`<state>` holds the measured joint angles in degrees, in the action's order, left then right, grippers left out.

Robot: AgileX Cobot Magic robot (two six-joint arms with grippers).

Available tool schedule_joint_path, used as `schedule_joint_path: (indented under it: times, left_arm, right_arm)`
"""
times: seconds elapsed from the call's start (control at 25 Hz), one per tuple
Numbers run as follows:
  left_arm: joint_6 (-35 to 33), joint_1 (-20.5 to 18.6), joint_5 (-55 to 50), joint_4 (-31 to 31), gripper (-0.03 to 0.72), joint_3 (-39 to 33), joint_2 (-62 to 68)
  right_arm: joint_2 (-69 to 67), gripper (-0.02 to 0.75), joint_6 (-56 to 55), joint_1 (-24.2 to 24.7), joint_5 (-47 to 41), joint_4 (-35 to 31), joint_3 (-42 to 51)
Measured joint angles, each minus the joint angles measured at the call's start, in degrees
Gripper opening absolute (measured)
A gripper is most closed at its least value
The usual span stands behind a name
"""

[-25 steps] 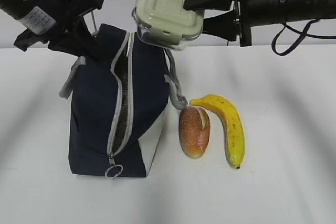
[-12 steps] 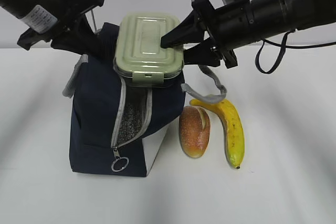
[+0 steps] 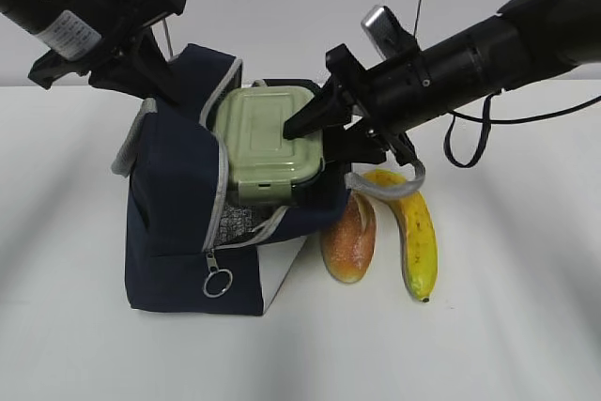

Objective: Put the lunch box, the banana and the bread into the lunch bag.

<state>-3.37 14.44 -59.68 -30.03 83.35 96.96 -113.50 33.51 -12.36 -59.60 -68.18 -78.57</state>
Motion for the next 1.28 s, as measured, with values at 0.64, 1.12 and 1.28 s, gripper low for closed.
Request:
schedule_joint_path:
  times: [0.64,1.12,1.28]
  left_arm:
    - [0.0,0.0,-0.2,0.9,-0.002,0.0,0.0]
    - [0.0,0.0,-0.9,0.8,-0.002,0.0,0.0]
    - [0.0,0.0,-1.0,0.8,-0.002,0.0,0.0]
  right_arm:
    - [-9.6,0.369,-0.4,-7.3,5.4,-1.2,-7.0]
    - [-13.1,0.369,-0.5,-7.3,8.3,-2.2,-7.6]
    - [-13.1,0.382,-0.7,-7.3,9.0,-1.7,-7.6]
